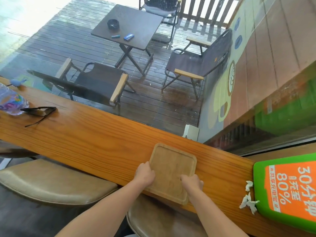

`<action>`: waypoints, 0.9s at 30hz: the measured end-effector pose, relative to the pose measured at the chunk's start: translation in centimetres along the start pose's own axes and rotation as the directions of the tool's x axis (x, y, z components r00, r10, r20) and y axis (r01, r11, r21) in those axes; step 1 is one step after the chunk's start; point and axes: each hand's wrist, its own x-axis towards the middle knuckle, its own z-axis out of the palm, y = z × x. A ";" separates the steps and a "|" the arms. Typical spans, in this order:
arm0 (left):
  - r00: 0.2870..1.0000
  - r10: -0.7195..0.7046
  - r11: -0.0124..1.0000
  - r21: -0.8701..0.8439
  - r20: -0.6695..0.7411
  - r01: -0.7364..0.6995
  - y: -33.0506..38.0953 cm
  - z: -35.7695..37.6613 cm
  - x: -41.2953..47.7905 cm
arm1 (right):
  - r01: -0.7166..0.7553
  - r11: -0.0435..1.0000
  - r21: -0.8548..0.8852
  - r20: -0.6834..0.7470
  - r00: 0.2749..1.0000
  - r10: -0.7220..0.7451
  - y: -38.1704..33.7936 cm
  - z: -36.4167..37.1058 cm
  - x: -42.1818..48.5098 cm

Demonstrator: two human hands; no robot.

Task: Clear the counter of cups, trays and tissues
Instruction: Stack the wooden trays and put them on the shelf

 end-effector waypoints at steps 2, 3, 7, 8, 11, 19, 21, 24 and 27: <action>1.000 -0.009 1.000 0.016 -0.002 0.009 -0.1 0.1 0.0 | -0.002 1.000 0.003 0.002 1.000 0.002 0.0 0.0 0.0; 1.000 -0.014 1.000 0.021 0.001 0.014 -0.1 0.2 0.0 | -0.001 1.000 0.007 0.005 1.000 0.001 0.0 0.0 0.0; 1.000 -0.021 1.000 0.013 0.016 0.021 -0.3 0.1 0.0 | 0.014 0.999 0.033 0.009 1.000 -0.014 0.4 0.0 0.2; 0.999 -0.020 1.000 0.006 0.024 0.020 -0.3 0.1 0.0 | 0.014 0.999 0.048 0.011 1.000 -0.014 0.5 -0.1 0.2; 0.997 -0.031 0.998 -0.061 0.065 0.035 -0.4 0.2 0.0 | 0.005 0.992 0.125 0.041 0.999 -0.010 1.0 -0.1 0.5; 0.992 -0.119 0.955 -0.270 0.037 0.124 -0.9 0.3 0.4 | -0.088 0.926 0.366 0.122 0.991 0.046 2.9 0.9 1.8; 0.985 -0.169 0.925 -0.338 0.040 0.173 -1.0 0.5 0.3 | -0.106 0.901 0.421 0.138 0.989 0.052 2.8 1.1 1.8; 0.974 -0.225 0.905 -0.363 0.041 0.224 -1.1 0.4 0.2 | -0.117 0.889 0.443 0.158 0.986 0.051 2.6 1.6 1.4; 0.971 -0.235 0.915 -0.330 0.037 0.234 -1.1 0.2 0.2 | -0.112 0.888 0.447 0.171 0.985 0.038 2.8 1.6 1.2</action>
